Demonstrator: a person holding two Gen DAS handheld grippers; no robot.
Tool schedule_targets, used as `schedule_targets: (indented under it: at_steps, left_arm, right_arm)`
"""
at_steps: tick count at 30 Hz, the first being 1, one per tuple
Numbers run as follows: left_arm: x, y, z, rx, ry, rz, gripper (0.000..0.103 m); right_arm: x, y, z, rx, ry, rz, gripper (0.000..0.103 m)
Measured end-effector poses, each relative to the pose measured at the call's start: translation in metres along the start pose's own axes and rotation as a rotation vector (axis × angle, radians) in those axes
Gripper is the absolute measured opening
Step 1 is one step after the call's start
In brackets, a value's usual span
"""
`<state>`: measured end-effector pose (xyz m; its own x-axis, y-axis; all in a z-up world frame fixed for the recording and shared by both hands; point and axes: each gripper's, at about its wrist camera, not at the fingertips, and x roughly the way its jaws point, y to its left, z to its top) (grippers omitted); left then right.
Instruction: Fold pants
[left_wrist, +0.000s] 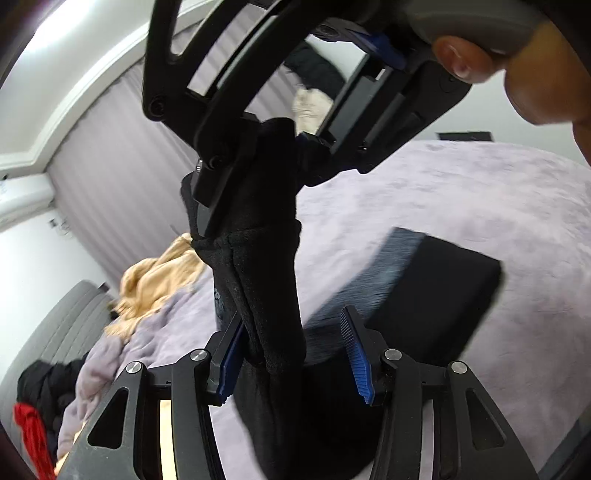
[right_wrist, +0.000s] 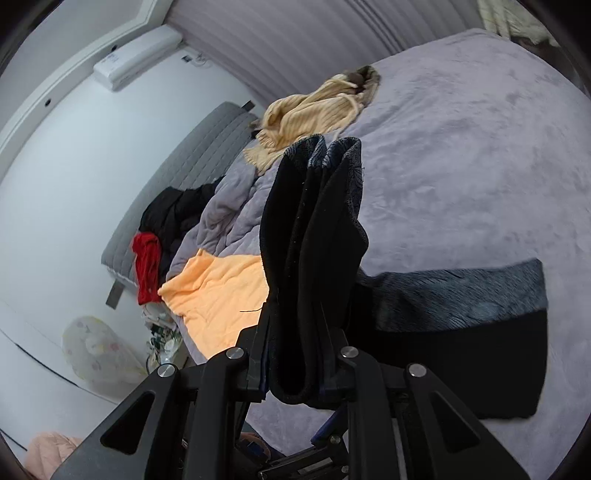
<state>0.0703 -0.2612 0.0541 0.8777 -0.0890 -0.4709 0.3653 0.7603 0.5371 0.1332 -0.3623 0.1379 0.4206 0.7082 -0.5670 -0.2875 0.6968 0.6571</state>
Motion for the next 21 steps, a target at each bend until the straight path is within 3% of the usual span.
schedule_targets:
  at_steps: [4,8,10,12,14,18,21]
  left_arm:
    - [0.028,-0.055,0.001,0.083,0.066,-0.086,0.05]
    - [0.035,-0.059,-0.013,0.057,0.168,-0.222,0.05]
    - [0.03,-0.045,-0.017,0.036,0.175,-0.246,0.05]
    - [0.028,-0.024,-0.016,-0.022,0.183,-0.282,0.058]
    - [0.026,0.009,-0.019,-0.123,0.191,-0.284,0.08]
    - [0.033,0.069,-0.027,-0.309,0.203,-0.266,0.08]
    - [0.054,0.1,-0.048,-0.396,0.282,-0.213,0.08]
  right_arm:
    - [-0.015,-0.084,-0.028,0.17,-0.044,-0.038,0.02]
    - [0.01,-0.163,-0.068,0.313,0.002,-0.136,0.021]
    - [0.013,-0.187,-0.084,0.386,-0.031,-0.054,0.019]
    - [0.013,-0.196,-0.091,0.427,-0.076,0.016,0.019]
    - [0.013,-0.19,-0.091,0.387,-0.077,-0.01,0.019]
    - [0.013,-0.167,-0.09,0.29,-0.064,-0.118,0.025]
    - [0.009,-0.152,-0.093,0.241,-0.068,-0.202,0.028]
